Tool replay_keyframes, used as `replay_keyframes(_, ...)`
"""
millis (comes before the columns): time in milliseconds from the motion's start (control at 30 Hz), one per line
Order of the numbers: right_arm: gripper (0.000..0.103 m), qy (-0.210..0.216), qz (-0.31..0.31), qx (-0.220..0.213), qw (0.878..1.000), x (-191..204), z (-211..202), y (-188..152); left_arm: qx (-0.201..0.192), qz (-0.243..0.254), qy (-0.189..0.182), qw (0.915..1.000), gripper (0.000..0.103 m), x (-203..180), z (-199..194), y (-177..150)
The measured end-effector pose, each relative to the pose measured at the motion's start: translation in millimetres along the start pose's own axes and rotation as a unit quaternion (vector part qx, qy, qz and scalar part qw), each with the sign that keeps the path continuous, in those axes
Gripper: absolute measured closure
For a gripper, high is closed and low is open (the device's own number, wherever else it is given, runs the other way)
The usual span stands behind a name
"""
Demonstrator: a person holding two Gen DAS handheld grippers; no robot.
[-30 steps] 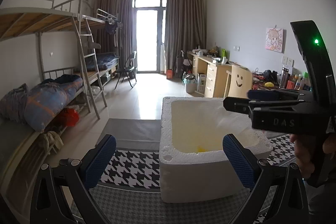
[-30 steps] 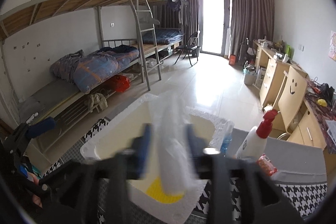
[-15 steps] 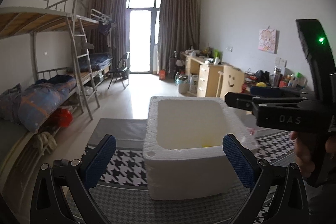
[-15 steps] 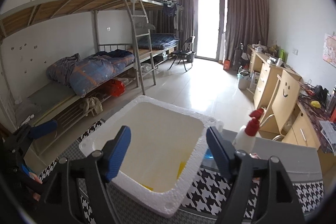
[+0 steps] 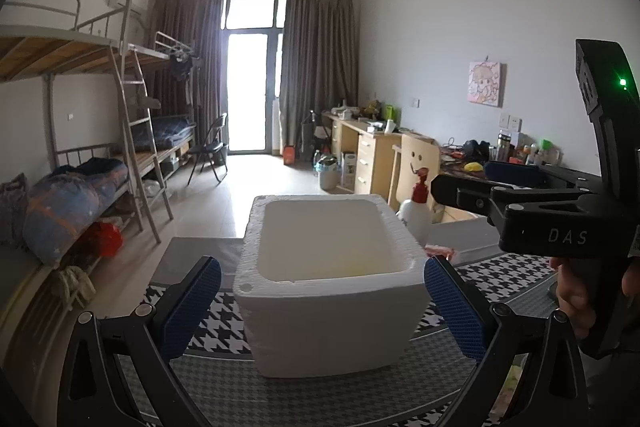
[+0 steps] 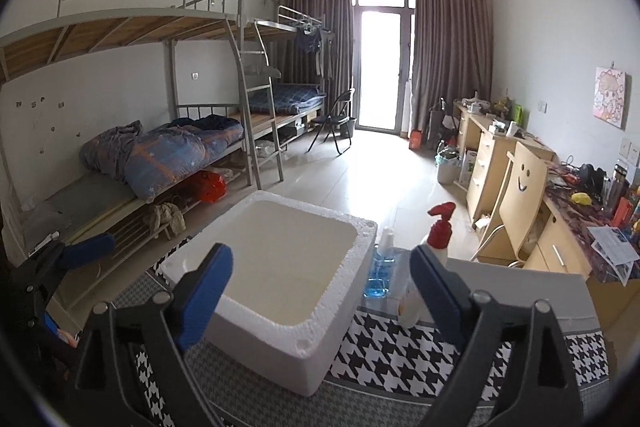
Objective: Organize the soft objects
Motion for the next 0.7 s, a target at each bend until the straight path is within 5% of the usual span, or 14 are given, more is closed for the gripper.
replay_keyframes(700,0.010,-0.051,0.036,-0.031,0.998,-53,-51,-25,0.000,0.025,-0.053,0.9983,0.001,-48,-6,-1)
Point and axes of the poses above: each gripper's, at about its wrist camera, not at the fingertips, and z roughly the way its jaws point, x to its left, y to its top, the point moved 1 cm from there along z, roughly the way its jaws point, and after that the axes turned 15 degrees about -y, right-handed, at the moved point
